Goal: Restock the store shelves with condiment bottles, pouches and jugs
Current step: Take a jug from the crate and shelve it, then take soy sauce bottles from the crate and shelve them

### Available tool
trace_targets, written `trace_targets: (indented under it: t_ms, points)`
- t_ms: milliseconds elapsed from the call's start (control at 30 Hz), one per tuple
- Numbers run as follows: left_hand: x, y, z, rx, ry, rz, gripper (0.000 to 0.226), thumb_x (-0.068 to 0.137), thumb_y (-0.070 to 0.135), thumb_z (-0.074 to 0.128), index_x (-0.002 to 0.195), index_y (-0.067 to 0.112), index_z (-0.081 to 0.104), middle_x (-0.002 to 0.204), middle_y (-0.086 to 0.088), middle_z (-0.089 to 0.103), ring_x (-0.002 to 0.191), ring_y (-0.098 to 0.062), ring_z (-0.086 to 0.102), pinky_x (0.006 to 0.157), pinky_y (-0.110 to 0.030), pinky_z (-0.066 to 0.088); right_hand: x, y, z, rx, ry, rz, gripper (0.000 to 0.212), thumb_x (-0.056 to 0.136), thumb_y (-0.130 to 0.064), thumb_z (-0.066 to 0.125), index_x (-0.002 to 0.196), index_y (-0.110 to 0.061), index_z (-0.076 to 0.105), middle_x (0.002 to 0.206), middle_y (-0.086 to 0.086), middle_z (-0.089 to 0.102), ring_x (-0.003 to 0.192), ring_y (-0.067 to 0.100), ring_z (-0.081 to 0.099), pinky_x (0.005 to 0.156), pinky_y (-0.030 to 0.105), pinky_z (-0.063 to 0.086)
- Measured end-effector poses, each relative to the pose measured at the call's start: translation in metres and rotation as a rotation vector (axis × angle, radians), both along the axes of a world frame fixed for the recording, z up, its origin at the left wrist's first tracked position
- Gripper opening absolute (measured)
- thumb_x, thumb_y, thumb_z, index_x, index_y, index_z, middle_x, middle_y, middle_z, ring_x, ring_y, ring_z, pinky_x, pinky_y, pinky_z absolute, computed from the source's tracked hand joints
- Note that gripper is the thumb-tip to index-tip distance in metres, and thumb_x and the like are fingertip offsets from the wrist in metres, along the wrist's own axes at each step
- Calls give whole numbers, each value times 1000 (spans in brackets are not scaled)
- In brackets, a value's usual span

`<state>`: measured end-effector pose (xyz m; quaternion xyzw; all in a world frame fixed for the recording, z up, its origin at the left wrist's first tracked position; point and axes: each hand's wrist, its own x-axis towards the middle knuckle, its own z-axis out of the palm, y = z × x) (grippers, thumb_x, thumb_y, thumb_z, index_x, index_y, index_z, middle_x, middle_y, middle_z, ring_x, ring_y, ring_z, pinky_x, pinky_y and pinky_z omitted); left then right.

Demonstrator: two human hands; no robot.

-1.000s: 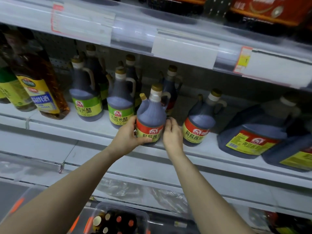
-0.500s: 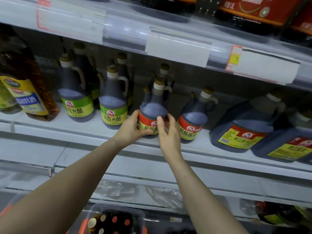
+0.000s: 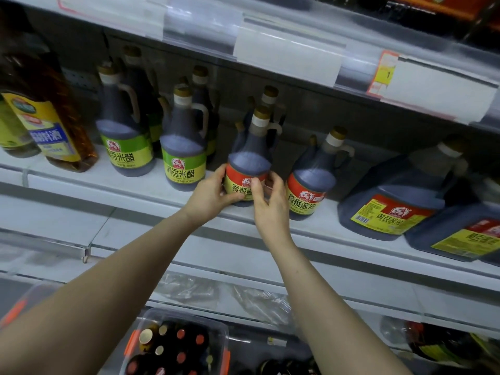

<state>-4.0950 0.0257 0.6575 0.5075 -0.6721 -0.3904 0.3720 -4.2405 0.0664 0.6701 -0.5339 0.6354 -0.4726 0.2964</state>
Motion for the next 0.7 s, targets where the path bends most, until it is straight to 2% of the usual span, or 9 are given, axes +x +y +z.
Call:
trace_targets:
  t_ms: [100, 133, 233, 367, 433, 533, 700]
  points:
    - [1, 22, -7, -2, 82, 43, 79, 84, 12, 77, 150, 13, 34, 140, -3, 54, 126, -10, 50, 107, -27, 43, 0, 12, -6, 24, -26, 10, 52, 102, -42, 53, 147, -17, 42, 145, 5, 51, 125, 15, 55, 87, 10, 45]
    - [3, 31, -10, -4, 88, 49, 80, 84, 11, 77, 151, 13, 33, 143, -2, 51, 127, -8, 47, 106, -25, 41, 1, 20, -9, 35, -32, -2, 52, 103, -41, 52, 148, -18, 41, 146, 3, 50, 126, 14, 54, 83, 5, 41]
    - [11, 57, -18, -33, 87, 51, 76, 86, 11, 75, 150, 14, 36, 147, -2, 47, 130, -10, 47, 106, -24, 41, 8, 46, -17, 44, -37, -41, 48, 103, -38, 52, 147, -21, 43, 146, 1, 50, 127, 12, 51, 86, 9, 39]
    - [32, 93, -31, -70, 74, 10, 64, 87, 9, 74, 145, 13, 46, 141, -3, 54, 126, -14, 54, 107, -28, 45, 27, 82, -34, 44, -52, -98, 41, 104, -31, 53, 143, -20, 49, 137, 0, 56, 122, 10, 54, 81, -4, 36]
    - [46, 113, -44, -57, 74, -17, 59, 88, 8, 73, 142, 14, 50, 137, -2, 55, 123, -14, 56, 105, -27, 47, 42, 102, -49, 71, -49, -98, 39, 104, -30, 53, 142, -21, 50, 134, -2, 57, 120, 8, 55, 83, -1, 37]
    - [70, 143, -74, 48, 97, -18, 56, 88, 9, 73, 140, 15, 54, 135, 0, 56, 121, -11, 57, 103, -25, 47, 65, 133, -82, 155, -50, -100, 38, 103, -33, 53, 140, -23, 51, 132, -3, 57, 121, 8, 55, 85, 6, 40]
    - [105, 194, -146, 207, 63, -22, 55, 88, 7, 73, 136, 23, 54, 133, 1, 57, 119, -11, 57, 102, -26, 48, 91, 193, -150, 333, -45, -89, 42, 104, -32, 52, 145, -21, 49, 140, -3, 54, 122, 8, 53, 80, -6, 34]
